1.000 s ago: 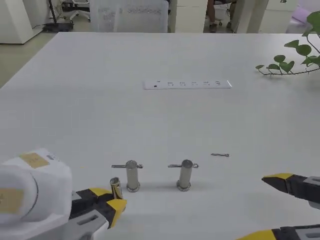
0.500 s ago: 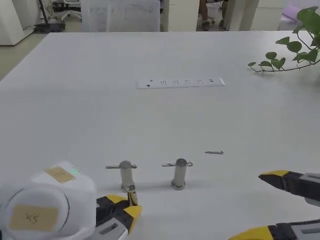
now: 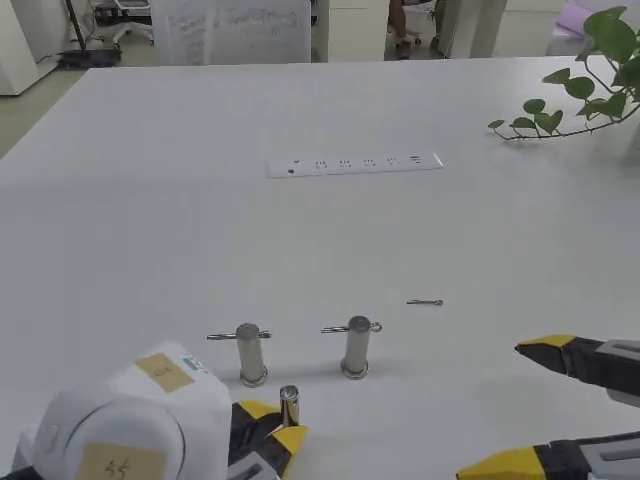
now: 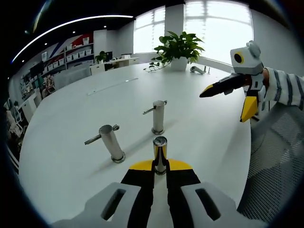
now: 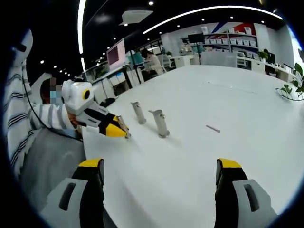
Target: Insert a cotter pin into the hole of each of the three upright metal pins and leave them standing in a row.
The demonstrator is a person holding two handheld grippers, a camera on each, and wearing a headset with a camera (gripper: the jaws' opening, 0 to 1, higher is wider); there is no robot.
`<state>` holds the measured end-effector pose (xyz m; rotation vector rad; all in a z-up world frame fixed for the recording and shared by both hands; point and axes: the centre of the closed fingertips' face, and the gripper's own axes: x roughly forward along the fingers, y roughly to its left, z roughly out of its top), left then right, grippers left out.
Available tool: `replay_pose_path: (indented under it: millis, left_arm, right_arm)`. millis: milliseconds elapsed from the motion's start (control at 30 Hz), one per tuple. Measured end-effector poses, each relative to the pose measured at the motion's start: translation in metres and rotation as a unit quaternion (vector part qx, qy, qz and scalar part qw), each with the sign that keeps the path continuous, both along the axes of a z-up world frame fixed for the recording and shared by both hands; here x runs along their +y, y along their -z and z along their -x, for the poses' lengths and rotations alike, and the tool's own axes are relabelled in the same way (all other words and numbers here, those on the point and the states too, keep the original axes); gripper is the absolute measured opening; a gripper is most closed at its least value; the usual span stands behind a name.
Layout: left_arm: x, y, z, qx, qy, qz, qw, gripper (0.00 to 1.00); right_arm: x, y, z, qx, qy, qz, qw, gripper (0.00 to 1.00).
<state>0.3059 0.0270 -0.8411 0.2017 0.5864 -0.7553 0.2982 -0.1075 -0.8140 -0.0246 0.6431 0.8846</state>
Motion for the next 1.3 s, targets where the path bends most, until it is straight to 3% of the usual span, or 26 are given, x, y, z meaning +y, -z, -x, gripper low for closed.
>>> replay_pose_path:
  millis: [567, 900, 1000, 1300]
  left_arm:
    - [0.0044, 0.0101, 0.0, 0.006, -0.003, -0.007, 1.0, 0.07]
    - [0.0032, 0.01, 0.0003, 0.011, -0.005, 0.0, 0.9999, 0.07]
    - [0.0037, 0.009, -0.0004, 0.001, -0.002, -0.006, 1.0, 0.07]
    - [-0.0013, 0.0028, 0.0004, 0.008, -0.001, 0.025, 0.9996, 0.11]
  right_arm:
    - [-0.0029, 0.0009, -0.0007, -0.001, 0.004, 0.002, 1.0, 0.99]
    - [-0.0022, 0.0008, -0.0005, -0.001, 0.004, 0.001, 1.0, 0.99]
    - [-0.0023, 0.0005, -0.0007, -0.001, 0.004, 0.002, 1.0, 0.99]
    - [-0.003, -0.0004, -0.0014, -0.001, 0.003, 0.004, 1.0, 0.99]
